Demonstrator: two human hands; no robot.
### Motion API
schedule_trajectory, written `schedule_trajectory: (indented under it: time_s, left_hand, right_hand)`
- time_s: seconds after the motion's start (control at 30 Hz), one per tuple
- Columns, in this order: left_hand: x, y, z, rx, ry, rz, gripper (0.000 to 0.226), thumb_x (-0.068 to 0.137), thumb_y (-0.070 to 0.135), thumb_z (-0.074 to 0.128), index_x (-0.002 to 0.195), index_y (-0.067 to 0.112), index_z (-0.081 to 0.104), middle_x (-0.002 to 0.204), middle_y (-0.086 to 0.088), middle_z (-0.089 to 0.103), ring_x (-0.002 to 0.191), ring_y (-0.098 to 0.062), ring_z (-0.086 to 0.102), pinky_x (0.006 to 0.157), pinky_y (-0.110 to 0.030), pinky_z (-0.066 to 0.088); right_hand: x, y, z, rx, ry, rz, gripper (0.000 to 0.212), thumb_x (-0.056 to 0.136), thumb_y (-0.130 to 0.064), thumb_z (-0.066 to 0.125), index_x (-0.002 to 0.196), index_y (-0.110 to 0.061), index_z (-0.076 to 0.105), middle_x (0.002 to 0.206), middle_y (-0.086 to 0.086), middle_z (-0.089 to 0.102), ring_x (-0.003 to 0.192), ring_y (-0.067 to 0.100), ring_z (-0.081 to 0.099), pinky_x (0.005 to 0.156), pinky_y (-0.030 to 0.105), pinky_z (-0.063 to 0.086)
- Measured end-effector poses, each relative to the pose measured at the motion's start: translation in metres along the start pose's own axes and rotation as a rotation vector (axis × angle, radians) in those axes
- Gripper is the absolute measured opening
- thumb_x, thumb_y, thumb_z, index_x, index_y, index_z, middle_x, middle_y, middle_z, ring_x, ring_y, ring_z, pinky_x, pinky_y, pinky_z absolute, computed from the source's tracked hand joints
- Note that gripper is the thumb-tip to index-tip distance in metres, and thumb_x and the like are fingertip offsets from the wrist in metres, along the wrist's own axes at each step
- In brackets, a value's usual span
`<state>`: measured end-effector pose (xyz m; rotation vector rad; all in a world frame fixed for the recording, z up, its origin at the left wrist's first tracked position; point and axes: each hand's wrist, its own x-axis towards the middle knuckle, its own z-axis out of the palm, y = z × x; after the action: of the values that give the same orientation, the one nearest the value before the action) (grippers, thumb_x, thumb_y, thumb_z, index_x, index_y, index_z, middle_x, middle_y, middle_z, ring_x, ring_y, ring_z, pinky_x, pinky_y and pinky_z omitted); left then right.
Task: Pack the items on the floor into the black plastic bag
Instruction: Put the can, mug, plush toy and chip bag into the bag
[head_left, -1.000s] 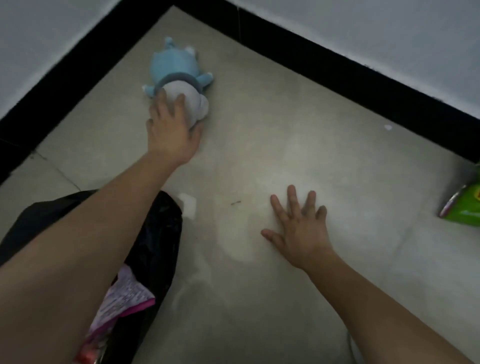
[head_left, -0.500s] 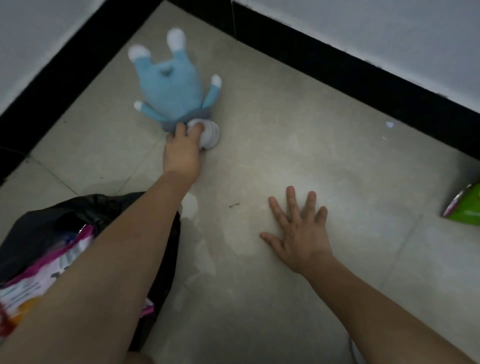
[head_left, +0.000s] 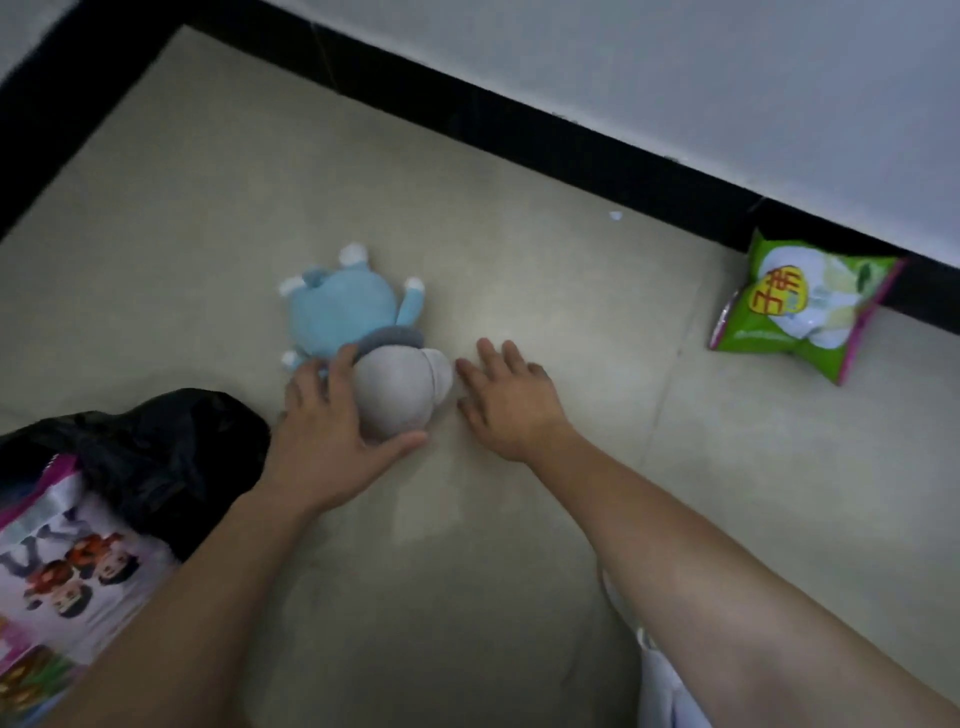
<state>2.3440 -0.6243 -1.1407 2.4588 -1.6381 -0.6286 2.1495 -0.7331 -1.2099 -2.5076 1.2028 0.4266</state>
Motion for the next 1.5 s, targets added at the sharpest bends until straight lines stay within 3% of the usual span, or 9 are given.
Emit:
schedule_trajectory:
  time_s: [0.17,0.37,0.53,0.7,0.9,1.03,1.1,1.27,1.5]
  left_hand:
    - [0.035,0.035,0.009,-0.194,0.171,-0.163,0.105,0.076,0.075,0.059,0.154,0.027,0.007,0.159,-0.024,0.002,0.145,-0.044,0.009,0.114,-0.057,0.021]
    - [0.056,0.051,0.048,-0.272,0.132,-0.346,0.114,0.078,0.056,0.071,0.157,0.024,-0.004,0.159,-0.024,-0.017,0.145,-0.05,0.008,0.119,-0.049,0.017]
    - [0.032,0.048,0.057,-0.194,0.067,-0.204,0.112,0.076,0.049,0.075,0.155,0.034,-0.001,0.162,-0.011,-0.017,0.144,-0.046,0.015,0.111,-0.053,0.029]
    - [0.02,0.037,0.062,-0.357,0.127,-0.228,0.107,0.077,0.046,0.075,0.156,0.032,0.003,0.163,-0.013,-0.009,0.147,-0.039,0.016,0.113,-0.046,0.027]
    - [-0.003,0.027,0.035,-0.496,0.055,-0.194,0.091,0.08,0.042,0.069,0.155,0.027,0.019,0.16,-0.015,0.006,0.144,-0.03,0.03,0.112,-0.033,0.031]
    - [-0.035,0.019,-0.024,-0.683,0.271,-0.268,0.076,0.078,0.04,0.074,0.144,0.024,0.041,0.151,-0.004,0.031,0.135,-0.018,0.04,0.11,-0.019,0.027]
    - [-0.054,0.011,-0.061,-0.846,0.423,-0.252,0.074,0.073,0.044,0.073,0.139,0.024,0.047,0.141,-0.001,0.04,0.129,-0.013,0.045,0.113,-0.03,0.034]
    - [-0.109,-0.02,-0.118,-0.838,0.662,-0.198,0.072,0.077,0.049,0.069,0.141,0.03,0.043,0.151,0.004,0.03,0.138,-0.006,0.033,0.115,-0.031,0.033]
    - [-0.205,-0.066,-0.121,-0.787,0.882,-0.405,0.076,0.074,0.054,0.066,0.141,0.029,0.041,0.155,0.007,0.023,0.141,-0.003,0.026,0.109,-0.011,0.025]
  right_hand:
    - [-0.022,0.113,-0.014,0.098,0.502,0.458,0.067,0.091,-0.049,0.047,0.149,-0.016,0.038,0.157,0.027,0.024,0.144,0.048,0.023,0.116,0.056,0.019]
    - [-0.065,0.248,-0.048,0.37,0.485,1.16,0.112,0.073,-0.073,0.061,0.156,-0.033,-0.003,0.162,0.022,-0.011,0.147,0.05,-0.002,0.117,0.059,0.009]
    - [-0.074,0.245,-0.027,0.42,0.325,0.788,0.103,0.077,-0.06,0.07,0.156,-0.038,0.007,0.161,0.016,0.011,0.147,0.042,0.013,0.116,0.051,0.021]
    - [-0.033,0.133,-0.023,0.388,0.263,0.585,0.103,0.069,-0.077,0.063,0.152,-0.044,0.011,0.162,0.011,0.009,0.147,0.041,0.011,0.114,0.056,0.019]
    - [-0.013,0.02,-0.031,0.354,0.23,0.368,0.093,0.071,-0.067,0.068,0.148,-0.04,0.026,0.146,0.009,0.033,0.12,0.042,0.046,0.098,0.049,0.041]
    - [-0.021,-0.017,-0.051,0.666,0.217,0.369,0.09,0.07,-0.053,0.078,0.146,-0.04,0.03,0.138,0.011,0.042,0.124,0.037,0.051,0.102,0.042,0.04]
    - [-0.032,-0.04,-0.06,0.786,0.276,0.309,0.093,0.069,-0.052,0.078,0.147,-0.036,0.031,0.138,0.012,0.046,0.126,0.032,0.049,0.101,0.04,0.04]
    - [-0.041,-0.118,-0.088,0.991,0.371,0.142,0.099,0.062,-0.056,0.075,0.149,-0.035,0.032,0.14,0.002,0.049,0.127,0.018,0.05,0.101,0.028,0.039]
    - [-0.022,-0.216,-0.141,1.173,0.278,-0.126,0.091,0.061,-0.058,0.082,0.139,-0.045,0.037,0.131,-0.017,0.059,0.118,0.004,0.059,0.106,0.042,0.047]
